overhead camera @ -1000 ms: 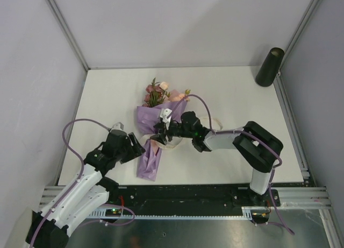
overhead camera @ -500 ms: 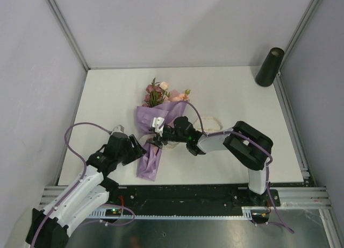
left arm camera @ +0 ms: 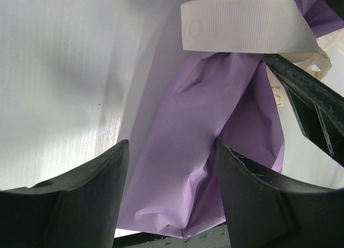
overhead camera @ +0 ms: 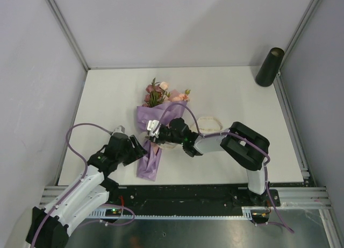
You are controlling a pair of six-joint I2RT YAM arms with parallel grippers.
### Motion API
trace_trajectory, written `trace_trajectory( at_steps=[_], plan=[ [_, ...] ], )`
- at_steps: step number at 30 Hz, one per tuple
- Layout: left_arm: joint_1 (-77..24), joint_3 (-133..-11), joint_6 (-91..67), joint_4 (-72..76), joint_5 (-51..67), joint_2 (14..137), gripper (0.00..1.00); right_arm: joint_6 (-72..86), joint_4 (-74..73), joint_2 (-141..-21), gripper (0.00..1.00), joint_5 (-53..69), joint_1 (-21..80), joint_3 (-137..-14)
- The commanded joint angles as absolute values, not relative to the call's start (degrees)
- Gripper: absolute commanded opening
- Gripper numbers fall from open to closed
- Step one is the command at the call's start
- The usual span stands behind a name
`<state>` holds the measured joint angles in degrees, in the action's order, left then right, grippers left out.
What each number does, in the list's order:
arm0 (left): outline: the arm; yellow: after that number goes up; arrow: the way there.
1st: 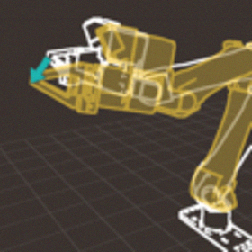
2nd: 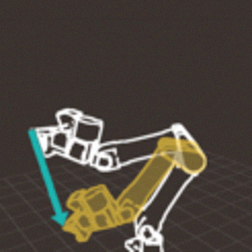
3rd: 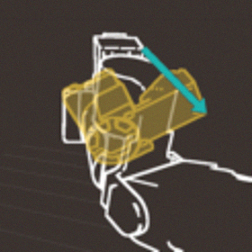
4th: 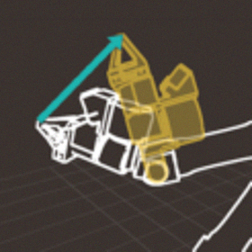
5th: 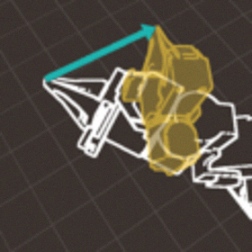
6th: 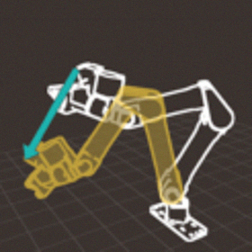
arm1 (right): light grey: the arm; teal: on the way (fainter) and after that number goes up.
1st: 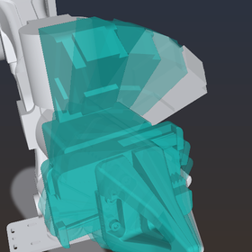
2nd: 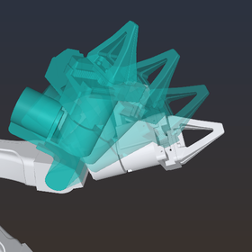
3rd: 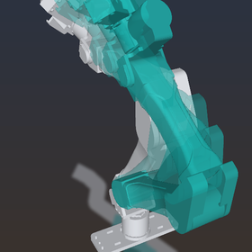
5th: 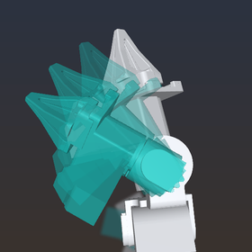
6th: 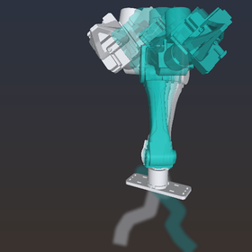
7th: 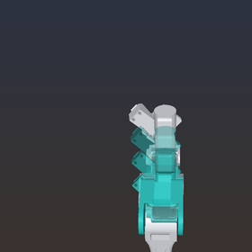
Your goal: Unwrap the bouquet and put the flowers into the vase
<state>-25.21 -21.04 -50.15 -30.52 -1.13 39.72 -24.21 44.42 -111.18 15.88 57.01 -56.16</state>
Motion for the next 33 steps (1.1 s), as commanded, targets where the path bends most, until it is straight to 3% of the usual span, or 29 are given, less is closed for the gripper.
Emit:
trace_trajectory(
  at_steps=[1, 6, 8, 13, 16, 24, 33],
  plan=[
    [-24.9, -20.6, -51.3, -28.7, -1.1, 39.9, 0.69, -26.4, 44.6, -112.1, 0.47, 12.9, 57.4, -58.7],
    [-24.9, -20.7, -51.1, -28.6, -1.1, 40.5, 0.69, -26.9, 40.9, -112.3, 0.47, 11.4, 57.7, -60.1],
    [-24.9, -20.8, -51.1, -28.5, -1.2, 40.7, 0.69, -27.1, 40.3, -112.2, 0.43, 10.8, 57.7, -60.1],
    [-24.9, -21.1, -50.6, -28.3, -1.6, 41.3, 0.69, -27.7, 40.7, -111.7, 0.14, 8.4, 57.8, -60.3],
    [-24.9, -21.2, -50.2, -28.1, -1.5, 42.0, 0.69, -28.0, 41.0, -109.7, 0.03, 5.4, 57.9, -60.3],
    [-24.9, -20.5, -50.1, -27.3, -1.5, 41.7, 0.68, -26.4, 43.8, -101.4, 0.00, 1.6, 58.2, -57.2],
    [-24.9, -19.4, -50.1, -25.7, -0.7, 42.2, 0.66, -22.8, 41.7, -92.6, 0.00, -12.2, 54.8, -53.2]
  ],
)
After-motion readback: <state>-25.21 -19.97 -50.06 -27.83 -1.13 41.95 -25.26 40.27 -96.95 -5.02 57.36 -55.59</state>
